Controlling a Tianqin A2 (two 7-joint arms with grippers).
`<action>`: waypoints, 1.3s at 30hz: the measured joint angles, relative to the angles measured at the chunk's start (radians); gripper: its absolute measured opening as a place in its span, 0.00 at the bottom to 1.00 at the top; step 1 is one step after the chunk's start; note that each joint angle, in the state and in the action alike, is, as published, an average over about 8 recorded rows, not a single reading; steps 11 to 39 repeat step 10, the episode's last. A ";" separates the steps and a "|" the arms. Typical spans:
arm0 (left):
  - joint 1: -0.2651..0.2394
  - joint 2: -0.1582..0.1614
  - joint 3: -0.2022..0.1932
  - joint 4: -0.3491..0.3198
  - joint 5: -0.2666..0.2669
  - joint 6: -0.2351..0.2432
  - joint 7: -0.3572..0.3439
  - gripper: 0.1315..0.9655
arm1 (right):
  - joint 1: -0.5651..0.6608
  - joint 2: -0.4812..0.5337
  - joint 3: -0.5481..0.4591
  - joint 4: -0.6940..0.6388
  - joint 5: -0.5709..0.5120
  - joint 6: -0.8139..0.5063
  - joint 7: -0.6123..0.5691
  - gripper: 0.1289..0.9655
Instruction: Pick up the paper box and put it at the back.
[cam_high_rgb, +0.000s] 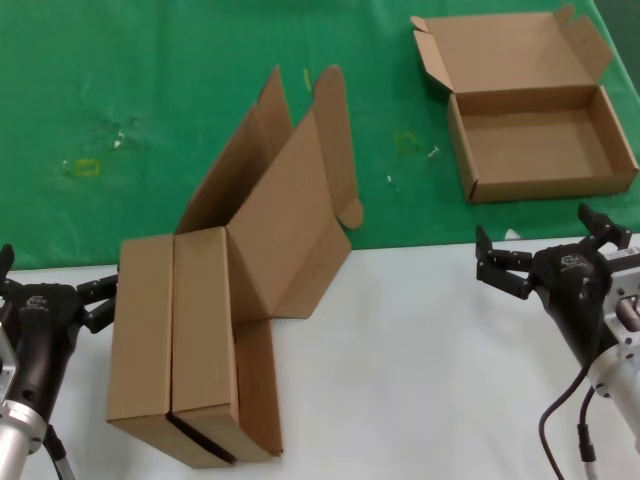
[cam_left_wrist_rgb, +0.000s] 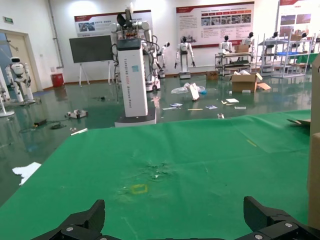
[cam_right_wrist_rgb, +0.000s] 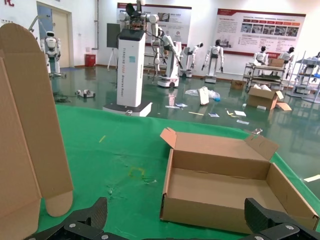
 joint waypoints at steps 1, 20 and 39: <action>0.000 0.000 0.000 0.000 0.000 0.000 0.000 1.00 | 0.000 0.000 0.000 0.000 0.000 0.000 0.000 1.00; 0.000 0.000 0.000 0.000 0.000 0.000 0.000 1.00 | 0.000 0.000 0.000 0.000 0.000 0.000 0.000 1.00; 0.000 0.000 0.000 0.000 0.000 0.000 0.000 1.00 | 0.000 0.000 0.000 0.000 0.000 0.000 0.000 1.00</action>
